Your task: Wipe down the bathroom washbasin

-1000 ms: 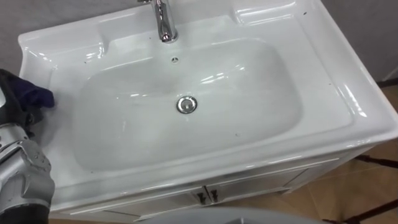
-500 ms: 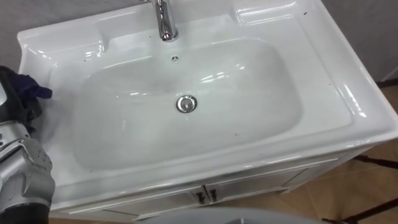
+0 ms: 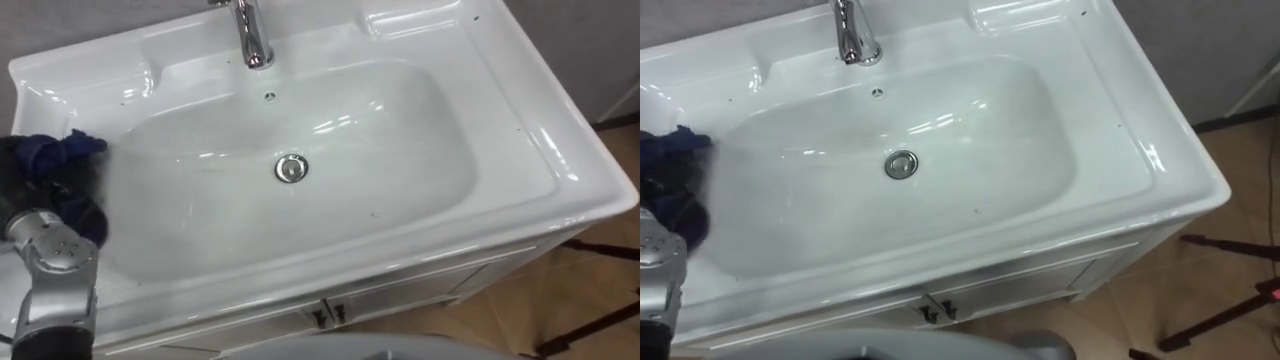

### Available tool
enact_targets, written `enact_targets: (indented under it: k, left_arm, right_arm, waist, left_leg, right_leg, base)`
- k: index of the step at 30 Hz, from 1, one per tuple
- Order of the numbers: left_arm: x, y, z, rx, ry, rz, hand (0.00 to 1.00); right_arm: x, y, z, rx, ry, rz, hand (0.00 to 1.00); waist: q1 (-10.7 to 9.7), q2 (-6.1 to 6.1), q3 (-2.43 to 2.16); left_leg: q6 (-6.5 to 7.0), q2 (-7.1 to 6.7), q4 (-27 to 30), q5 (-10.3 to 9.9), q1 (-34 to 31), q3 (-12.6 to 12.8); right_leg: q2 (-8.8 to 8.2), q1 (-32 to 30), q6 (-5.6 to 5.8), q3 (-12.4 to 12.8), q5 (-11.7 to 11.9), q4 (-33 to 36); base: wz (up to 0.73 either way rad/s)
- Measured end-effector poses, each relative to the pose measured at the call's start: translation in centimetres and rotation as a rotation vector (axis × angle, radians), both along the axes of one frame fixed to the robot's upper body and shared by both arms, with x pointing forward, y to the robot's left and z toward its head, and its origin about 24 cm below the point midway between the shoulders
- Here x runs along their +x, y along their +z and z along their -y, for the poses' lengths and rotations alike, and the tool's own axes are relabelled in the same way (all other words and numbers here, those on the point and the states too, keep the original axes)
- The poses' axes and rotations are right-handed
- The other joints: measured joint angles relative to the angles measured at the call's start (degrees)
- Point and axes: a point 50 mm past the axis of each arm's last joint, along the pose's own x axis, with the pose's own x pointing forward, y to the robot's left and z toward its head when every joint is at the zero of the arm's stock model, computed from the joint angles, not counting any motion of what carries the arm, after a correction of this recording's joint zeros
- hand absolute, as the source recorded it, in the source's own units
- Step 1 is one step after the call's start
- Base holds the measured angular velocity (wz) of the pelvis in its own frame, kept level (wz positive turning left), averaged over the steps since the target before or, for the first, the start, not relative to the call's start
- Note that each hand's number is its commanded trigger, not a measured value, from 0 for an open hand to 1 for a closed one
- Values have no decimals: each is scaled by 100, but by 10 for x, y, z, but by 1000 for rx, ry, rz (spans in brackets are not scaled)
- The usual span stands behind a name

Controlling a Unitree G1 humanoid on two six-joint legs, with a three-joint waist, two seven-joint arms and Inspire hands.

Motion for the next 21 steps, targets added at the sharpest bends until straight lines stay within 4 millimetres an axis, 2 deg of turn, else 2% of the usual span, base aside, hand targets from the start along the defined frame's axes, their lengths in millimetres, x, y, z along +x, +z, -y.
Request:
enact_targets:
  k: [2,4,5,9,14,15,19,21]
  left_arm:
    - [-2,-4,-1,-4,1,-1,0]
    - [-5,-8,-2,-8,7,-19,0]
    - [-4,-9,-2,-8,8,-21,0]
    - [-2,-11,-2,1,7,-32,0]
    - [-2,-9,-2,158,-57,-117,0]
    - [-1,-8,-2,189,-71,-130,0]
    - [0,-7,-2,258,-102,-164,0]
    - [1,-5,-1,322,-132,-194,0]
  right_arm:
    - [0,0,0,-3,-3,0,0]
    - [0,0,-1,-3,-10,2,0]
    - [0,0,-1,-2,-12,3,0]
    - [-1,-2,-6,5,-25,1,0]
    - [-10,-2,-4,-3,-22,-21,0]
    - [-11,-2,-4,-3,-23,-25,0]
    - [-12,-2,-4,-3,-15,-30,0]
    - [-11,-2,-4,-3,2,-32,0]
  waist:
    - [19,-9,-6]
    - [39,-6,-69]
    - [39,-2,-77]
    - [41,-8,-74]
    - [45,-38,-74]
    - [42,-35,-86]
    - [39,-63,-72]
    - [38,-21,-99]
  left_leg:
    - [0,5,-6,0,57,22]
    - [0,15,-30,0,85,61]
    - [0,15,-33,0,87,61]
    - [0,21,-45,0,150,56]
    - [0,28,-52,0,175,53]
    - [0,27,-53,0,163,52]
    - [0,26,-54,0,146,52]
    - [0,27,-53,0,140,51]
  right_leg:
    - [10,13,0,32,0,-2]
    - [31,45,-2,97,0,-4]
    - [35,56,-3,104,-1,-1]
    - [53,111,-6,131,-2,1]
    - [62,122,-8,134,-2,2]
    - [61,127,-8,135,-1,-1]
    - [57,115,-10,130,0,-4]
    - [57,116,-10,125,0,-6]
  base:
    - [-9]
    - [-11]
    - [0]
    - [0]
    - [0]
    - [0]
    - [0]
    - [2]
